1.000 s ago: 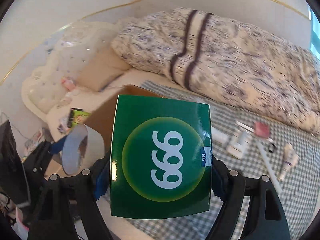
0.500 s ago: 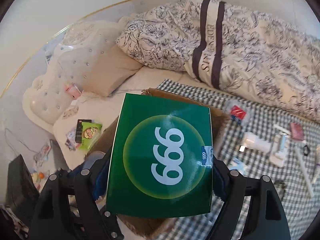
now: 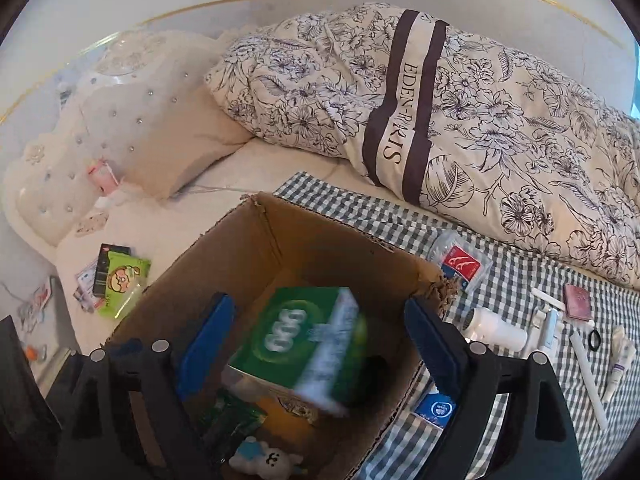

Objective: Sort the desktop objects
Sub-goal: 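Drop the green medicine box into the cardboard box while the left gripper drops the tape roll, then grasp the blue Vinda tissue pack with the left gripper while the right gripper grasps the white tube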

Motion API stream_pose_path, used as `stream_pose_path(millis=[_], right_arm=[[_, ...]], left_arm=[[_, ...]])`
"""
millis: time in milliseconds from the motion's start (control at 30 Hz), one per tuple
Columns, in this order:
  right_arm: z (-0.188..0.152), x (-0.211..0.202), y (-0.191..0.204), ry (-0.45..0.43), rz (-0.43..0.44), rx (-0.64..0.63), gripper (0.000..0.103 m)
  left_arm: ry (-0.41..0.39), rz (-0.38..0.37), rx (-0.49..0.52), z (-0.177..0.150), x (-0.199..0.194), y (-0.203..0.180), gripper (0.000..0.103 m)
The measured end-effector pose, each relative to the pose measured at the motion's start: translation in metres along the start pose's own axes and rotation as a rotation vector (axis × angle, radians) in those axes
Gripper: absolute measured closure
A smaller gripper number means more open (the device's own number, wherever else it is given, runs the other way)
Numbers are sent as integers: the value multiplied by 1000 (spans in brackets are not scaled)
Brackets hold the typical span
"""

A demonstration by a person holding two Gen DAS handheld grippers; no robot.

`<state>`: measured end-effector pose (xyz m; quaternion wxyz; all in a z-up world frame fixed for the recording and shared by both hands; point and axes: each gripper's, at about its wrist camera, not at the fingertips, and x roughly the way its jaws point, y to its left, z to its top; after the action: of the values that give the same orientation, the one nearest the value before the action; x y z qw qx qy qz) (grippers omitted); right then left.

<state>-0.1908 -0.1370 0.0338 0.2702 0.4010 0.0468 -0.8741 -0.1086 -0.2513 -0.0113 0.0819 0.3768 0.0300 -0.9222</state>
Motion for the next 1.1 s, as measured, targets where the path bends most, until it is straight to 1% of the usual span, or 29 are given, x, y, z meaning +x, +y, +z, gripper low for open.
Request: stream_pose_path(millis=[100, 167, 267, 333, 400, 467, 533, 600, 667, 733, 900, 1000, 1100], right_arm=[[-1, -9, -11, -13, 19, 23, 15], [-2, -23, -22, -32, 20, 41, 15], [-10, -55, -47, -74, -1, 73, 15], [-19, -78, -65, -99, -38, 85, 15], [-34, -104, -87, -125, -97, 99, 15], [-57, -131, -116, -141, -166, 127, 15], [-78, -150, -139, -154, -196, 154, 15], [-109, -173, -168, -180, -227, 182, 15], [-135, -189, -195, -174, -260, 192, 15], [-159, -202, -221, -160, -299, 214, 15], [-200, -223, -270, -140, -312, 267, 15], [-212, -224, -289, -133, -323, 266, 15], [-220, -219, -300, -132, -303, 263, 15]], left_arm=[[4, -4, -15, 1, -1, -1, 0], [2, 3, -13, 4, -4, -5, 0], [-13, 0, -2, 8, -17, -16, 0], [-30, -7, 7, 9, -29, -29, 0], [-49, -14, 10, 10, -43, -46, 0], [-61, -31, 10, 9, -53, -62, 0], [-70, -56, 17, 5, -61, -85, 0], [-77, -75, 31, -3, -67, -110, 0], [-83, -97, 46, -12, -70, -133, 0], [-72, -121, 61, -24, -69, -156, 0], [-37, -155, 89, -44, -59, -199, 0], [-12, -160, 107, -49, -49, -218, 0], [-10, -168, 123, -49, -41, -229, 0]])
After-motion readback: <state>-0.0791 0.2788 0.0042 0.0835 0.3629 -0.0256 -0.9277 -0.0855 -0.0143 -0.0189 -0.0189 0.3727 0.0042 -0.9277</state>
